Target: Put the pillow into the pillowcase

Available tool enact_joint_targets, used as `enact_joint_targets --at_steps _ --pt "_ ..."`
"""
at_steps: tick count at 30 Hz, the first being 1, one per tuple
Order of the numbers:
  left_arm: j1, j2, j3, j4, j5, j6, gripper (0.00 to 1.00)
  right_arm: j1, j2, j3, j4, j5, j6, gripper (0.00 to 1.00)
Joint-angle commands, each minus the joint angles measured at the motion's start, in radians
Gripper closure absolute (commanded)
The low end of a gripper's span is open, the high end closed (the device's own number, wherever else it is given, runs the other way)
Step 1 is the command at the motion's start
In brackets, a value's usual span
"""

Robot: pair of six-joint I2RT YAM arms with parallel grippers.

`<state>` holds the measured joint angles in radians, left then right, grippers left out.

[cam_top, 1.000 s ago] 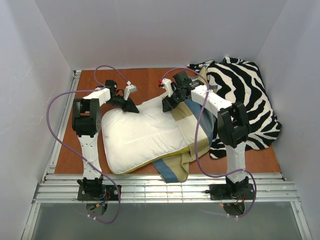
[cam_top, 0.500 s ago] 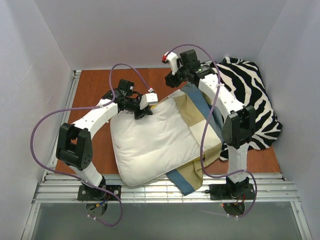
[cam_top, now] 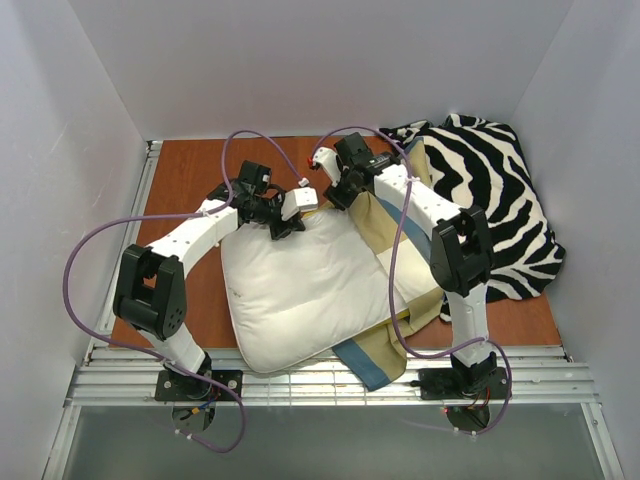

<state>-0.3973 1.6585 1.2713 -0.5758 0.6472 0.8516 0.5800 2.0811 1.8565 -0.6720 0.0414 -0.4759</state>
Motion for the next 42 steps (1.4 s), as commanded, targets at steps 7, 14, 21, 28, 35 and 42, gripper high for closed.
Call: enact_joint_targets --at_steps 7,14,21,28,35,42 --pt "-0.021 -0.080 -0.030 0.033 0.052 0.006 1.00 -0.062 0.054 -0.003 -0.040 0.140 -0.023 0.82" --pt "-0.009 -0.054 -0.021 0.112 0.170 -0.189 1.00 -0.062 -0.018 0.124 -0.112 -0.295 0.086 0.99" --pt "0.008 -0.155 -0.208 0.654 0.333 -0.715 1.00 -0.013 -0.133 0.139 -0.014 -0.635 0.299 0.99" --pt "0.202 -0.149 -0.311 0.967 0.321 -1.346 1.00 0.059 -0.344 -0.086 0.328 -0.792 0.603 0.99" --pt "0.287 -0.187 -0.481 1.014 0.117 -1.606 1.00 0.173 -0.268 -0.057 0.541 -0.727 0.780 0.99" --pt "0.386 -0.008 -0.345 0.725 -0.012 -1.462 0.96 0.120 -0.044 0.053 0.441 -0.643 0.717 0.70"
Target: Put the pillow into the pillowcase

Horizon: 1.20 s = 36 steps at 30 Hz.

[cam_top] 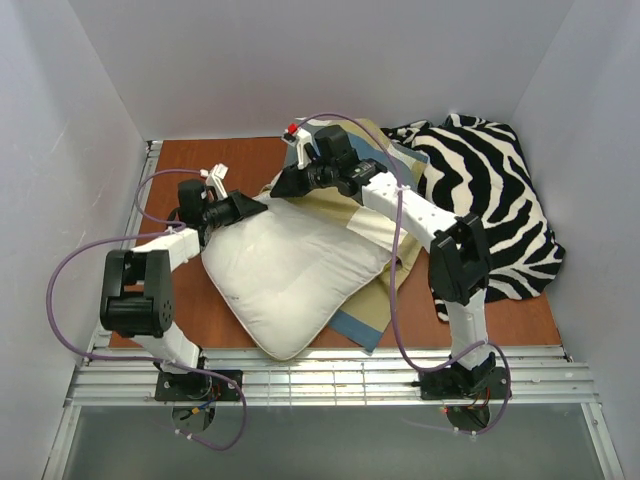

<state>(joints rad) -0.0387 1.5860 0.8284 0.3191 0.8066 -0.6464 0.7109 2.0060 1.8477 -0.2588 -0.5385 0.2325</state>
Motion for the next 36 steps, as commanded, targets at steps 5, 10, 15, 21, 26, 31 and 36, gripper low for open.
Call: enact_joint_targets --at_steps 5,10,15,21,26,31,36 --pt "0.112 0.042 0.193 -0.429 -0.196 0.255 0.43 -0.161 -0.171 -0.070 -0.111 -0.040 -0.111 0.25" --pt "-0.066 -0.133 0.245 -0.623 -0.207 0.862 0.22 -0.384 -0.488 -0.533 -0.160 0.018 -0.142 0.24" --pt "-0.482 -0.187 0.206 -0.749 -0.453 0.992 0.13 -0.473 -0.751 -0.895 -0.181 0.124 -0.122 0.24" --pt "-0.826 -0.078 0.206 -0.671 -0.645 0.918 0.02 -0.533 -0.765 -1.073 -0.175 0.155 -0.093 0.19" --pt "-0.957 0.105 0.238 -0.589 -0.900 0.915 0.02 -0.538 -0.662 -1.093 -0.152 0.161 -0.070 0.17" --pt "-0.965 0.244 0.293 -0.514 -1.066 0.848 0.02 -0.538 -0.615 -1.150 -0.033 0.095 -0.058 0.23" --pt "-0.965 0.214 0.279 -0.471 -1.120 0.835 0.02 -0.528 -0.569 -1.177 0.044 0.084 -0.059 0.30"
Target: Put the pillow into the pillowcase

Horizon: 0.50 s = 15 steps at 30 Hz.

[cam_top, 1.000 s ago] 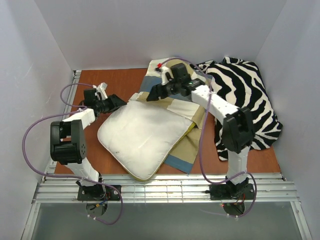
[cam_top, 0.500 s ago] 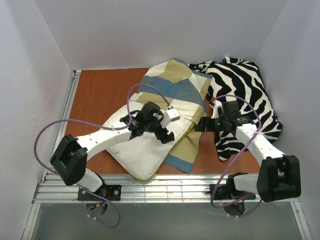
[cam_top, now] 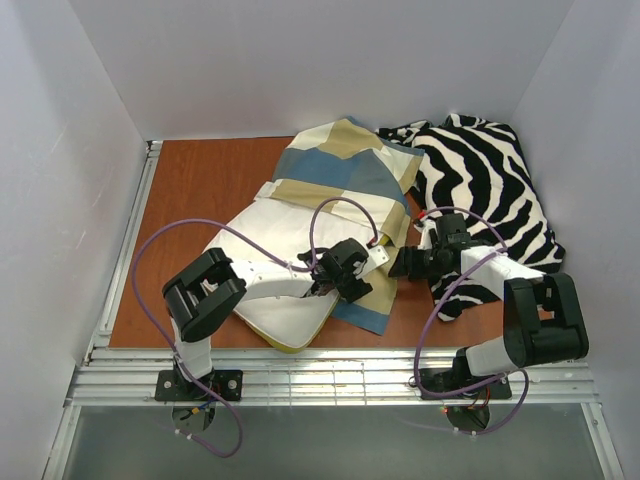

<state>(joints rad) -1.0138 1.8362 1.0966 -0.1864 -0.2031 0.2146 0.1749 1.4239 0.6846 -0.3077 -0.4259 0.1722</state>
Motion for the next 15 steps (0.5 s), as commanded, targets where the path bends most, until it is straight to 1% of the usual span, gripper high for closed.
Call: enact_joint_targets --at_steps 1,5,10,12,13,14,15 --pt "0.011 -0.048 0.011 0.033 -0.101 -0.014 0.02 0.011 0.018 -0.022 0.110 -0.033 0.004 0.31" --pt "-0.006 -0.101 0.029 -0.001 -0.094 0.029 0.02 0.041 0.047 -0.034 0.199 -0.027 0.029 0.36" --pt "-0.006 -0.100 0.045 -0.036 -0.140 0.037 0.02 0.070 0.119 -0.014 0.275 -0.036 0.050 0.48" --pt "0.000 -0.062 0.040 -0.025 -0.150 0.042 0.02 0.081 0.133 -0.011 0.282 -0.043 0.049 0.60" --pt "0.004 -0.045 0.043 -0.028 -0.159 0.037 0.02 0.083 0.136 -0.013 0.289 -0.047 0.047 0.69" --pt "0.009 -0.007 0.048 -0.030 -0.163 0.034 0.02 0.084 0.132 -0.013 0.288 -0.051 0.043 0.86" --pt "0.017 0.009 0.052 -0.030 -0.171 0.029 0.02 0.086 0.124 -0.017 0.286 -0.059 0.043 0.95"
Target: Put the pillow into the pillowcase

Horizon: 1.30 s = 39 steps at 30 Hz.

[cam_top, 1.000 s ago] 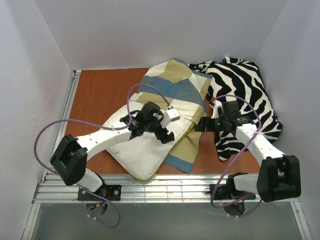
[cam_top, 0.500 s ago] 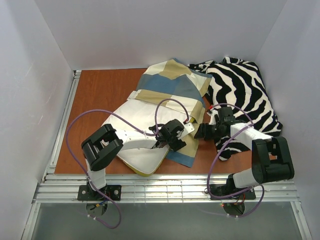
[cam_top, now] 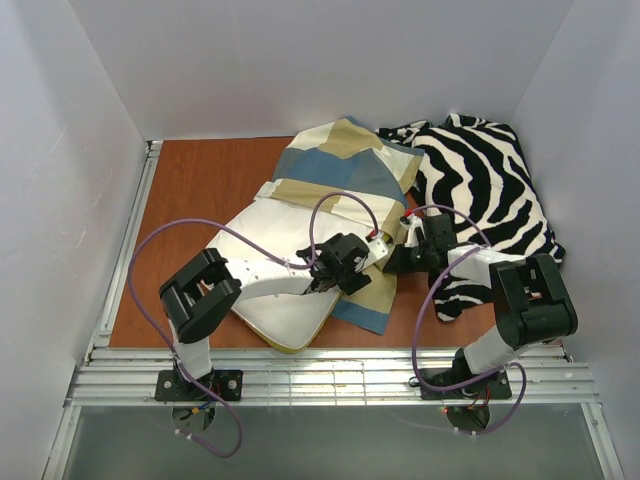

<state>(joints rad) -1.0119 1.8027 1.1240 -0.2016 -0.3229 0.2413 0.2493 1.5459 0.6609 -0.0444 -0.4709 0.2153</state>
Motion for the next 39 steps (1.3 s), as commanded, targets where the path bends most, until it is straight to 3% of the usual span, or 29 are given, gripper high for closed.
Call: enact_joint_targets --at_steps 1,3,5,6,7,10,15,19,24,28,35,39 --pt "0.021 0.058 0.029 -0.009 -0.059 -0.002 0.02 0.011 -0.025 0.006 0.015 -0.015 -0.002 0.99" --pt "0.064 0.090 0.060 -0.010 -0.050 -0.022 0.04 0.025 -0.059 0.002 0.002 -0.034 -0.016 0.99" --pt "0.093 0.104 0.091 -0.019 -0.012 -0.062 0.14 0.042 -0.112 0.000 -0.020 -0.051 -0.042 0.99" --pt "0.125 0.106 0.126 -0.025 0.007 -0.079 0.27 0.066 -0.127 0.003 -0.025 -0.067 -0.051 0.99" --pt "0.139 0.100 0.140 -0.025 0.021 -0.104 0.53 0.080 -0.153 0.005 -0.031 -0.072 -0.062 0.99" --pt "0.214 0.066 0.230 -0.041 0.115 -0.202 1.00 0.148 -0.199 0.037 -0.048 -0.084 -0.096 0.99" --pt "0.335 0.032 0.379 -0.105 0.276 -0.408 1.00 0.260 -0.221 0.161 -0.069 -0.116 -0.103 0.99" --pt "0.413 -0.012 0.436 -0.066 0.368 -0.598 1.00 0.326 -0.198 0.330 -0.120 -0.211 -0.143 0.99" --pt "0.492 -0.031 0.530 -0.056 0.377 -0.785 1.00 0.423 -0.187 0.454 -0.192 -0.363 -0.195 0.99" --pt "0.542 -0.026 0.585 -0.065 0.344 -0.846 1.00 0.424 -0.123 0.521 -0.207 -0.346 -0.277 0.99" --pt "0.656 -0.063 0.709 -0.096 0.256 -0.803 1.00 0.467 0.101 0.900 -0.317 -0.509 -0.304 0.99" --pt "0.656 -0.186 0.605 -0.072 0.309 -0.728 1.00 0.469 0.057 0.834 -0.295 -0.457 -0.361 0.99"
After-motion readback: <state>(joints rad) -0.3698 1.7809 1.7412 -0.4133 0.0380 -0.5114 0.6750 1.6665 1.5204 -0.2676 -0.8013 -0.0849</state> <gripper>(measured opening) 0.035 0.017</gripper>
